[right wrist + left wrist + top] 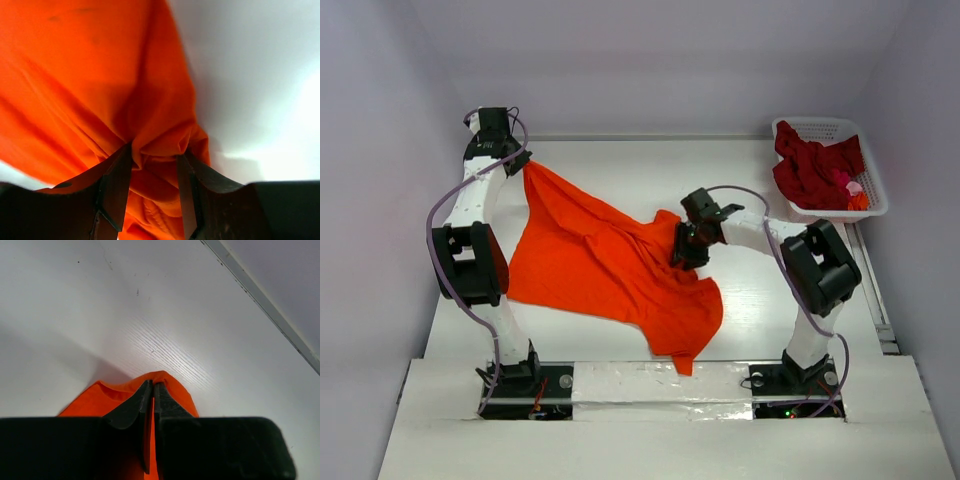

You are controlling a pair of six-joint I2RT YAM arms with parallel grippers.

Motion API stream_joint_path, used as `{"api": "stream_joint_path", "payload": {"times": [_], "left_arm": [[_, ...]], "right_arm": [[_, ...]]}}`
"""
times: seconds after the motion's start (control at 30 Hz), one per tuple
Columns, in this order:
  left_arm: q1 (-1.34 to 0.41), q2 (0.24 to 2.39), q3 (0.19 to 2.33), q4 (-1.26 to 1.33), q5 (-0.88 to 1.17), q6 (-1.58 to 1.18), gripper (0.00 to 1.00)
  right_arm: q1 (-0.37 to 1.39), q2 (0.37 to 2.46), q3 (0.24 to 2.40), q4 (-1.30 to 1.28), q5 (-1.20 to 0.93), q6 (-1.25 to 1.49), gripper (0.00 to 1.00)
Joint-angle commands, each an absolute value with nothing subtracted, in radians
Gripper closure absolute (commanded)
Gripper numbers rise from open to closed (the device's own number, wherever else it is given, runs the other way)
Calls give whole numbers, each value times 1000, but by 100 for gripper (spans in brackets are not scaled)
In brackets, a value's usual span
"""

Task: Fold and stack the t-shirts
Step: Flatten the tshirt out

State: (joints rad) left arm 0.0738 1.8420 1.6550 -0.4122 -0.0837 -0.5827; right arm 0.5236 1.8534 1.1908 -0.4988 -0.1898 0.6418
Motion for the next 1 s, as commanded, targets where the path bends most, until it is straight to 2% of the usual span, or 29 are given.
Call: {"api": "stream_joint_path", "payload": {"times": [0.0,0.13,0.23,0.47,0.63,0.97], "left_arm": [[80,1798,1715,-411,-103,-571,100],[80,1799,1718,-410,-103,-571,100],[80,1801,1723,-411,-100,-574,100],[80,1807,1743,-423,-94,-575,100],[80,1807,1744,-423,-94,-574,100],[80,1812,1746,-423,-92,-569,100]], "right_arm": [[592,1815,1141,-561,-198,658,54],[592,1700,1224,-649,-49,629,52],[592,1690,1371,-715,29,603,51],[537,1854,1588,-726,55,583,49],[509,2072,1690,-744,9,561,52],[471,2171,1795,-746,-35,583,53]]}}
